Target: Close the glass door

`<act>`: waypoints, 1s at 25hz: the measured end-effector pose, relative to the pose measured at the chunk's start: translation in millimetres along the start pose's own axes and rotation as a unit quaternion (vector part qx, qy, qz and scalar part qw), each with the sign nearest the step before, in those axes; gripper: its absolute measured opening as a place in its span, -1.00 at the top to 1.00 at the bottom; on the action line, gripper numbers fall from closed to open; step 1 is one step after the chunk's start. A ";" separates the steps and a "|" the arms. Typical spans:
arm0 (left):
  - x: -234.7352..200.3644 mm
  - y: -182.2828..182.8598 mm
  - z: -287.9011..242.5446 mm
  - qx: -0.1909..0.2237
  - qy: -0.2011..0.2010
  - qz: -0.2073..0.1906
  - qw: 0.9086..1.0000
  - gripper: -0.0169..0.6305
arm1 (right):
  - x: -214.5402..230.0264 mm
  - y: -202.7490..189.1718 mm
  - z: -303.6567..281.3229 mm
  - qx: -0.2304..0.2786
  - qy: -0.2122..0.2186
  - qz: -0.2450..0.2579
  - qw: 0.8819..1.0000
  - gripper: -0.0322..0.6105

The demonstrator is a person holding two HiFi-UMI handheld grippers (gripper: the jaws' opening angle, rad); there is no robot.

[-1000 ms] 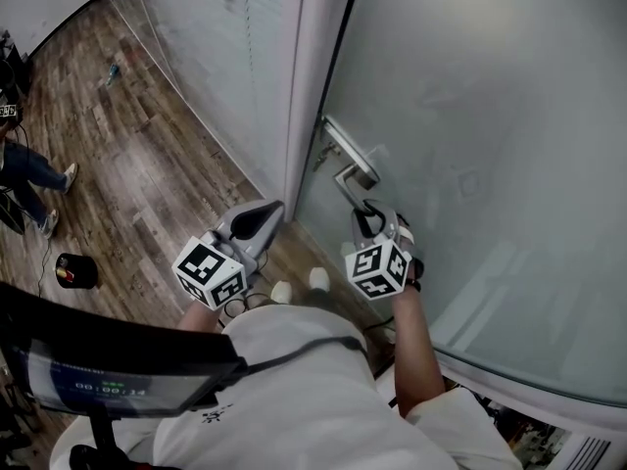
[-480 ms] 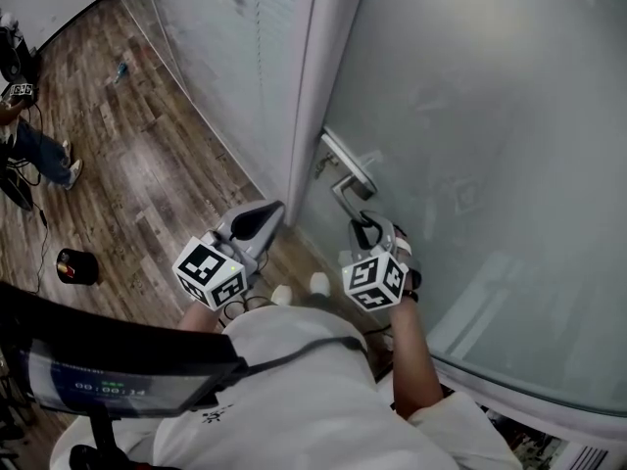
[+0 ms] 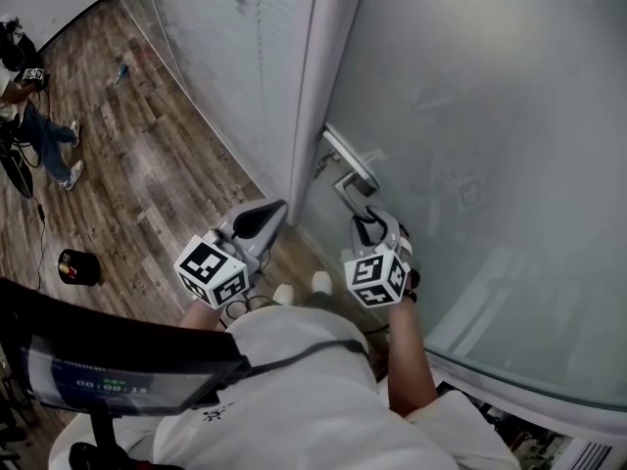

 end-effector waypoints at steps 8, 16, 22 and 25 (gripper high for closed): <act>1.7 -1.7 -8.4 0.007 -0.004 0.000 1.000 0.93 | -1.3 0.6 28.3 0.057 -0.010 -0.055 0.997 0.57; 29.8 13.2 -45.0 0.016 -0.028 -0.003 0.999 0.93 | 12.2 11.5 82.0 0.232 0.030 -0.164 0.958 0.82; 50.5 28.3 -65.5 0.019 -0.059 -0.005 0.998 0.93 | 26.1 20.2 109.9 0.290 0.022 -0.226 0.930 0.86; 55.2 31.4 -69.2 0.017 -0.067 -0.006 0.998 0.93 | 29.2 15.9 112.7 0.277 0.016 -0.229 0.933 0.87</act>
Point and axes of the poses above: the fingertips, and each gripper's own axes: z backward along the fingers, x to its right, y out of its top, the point moved 9 cm from there along z, backward along the fingers, and after that the axes turned 9 degrees about y, right-handed, at the moved point
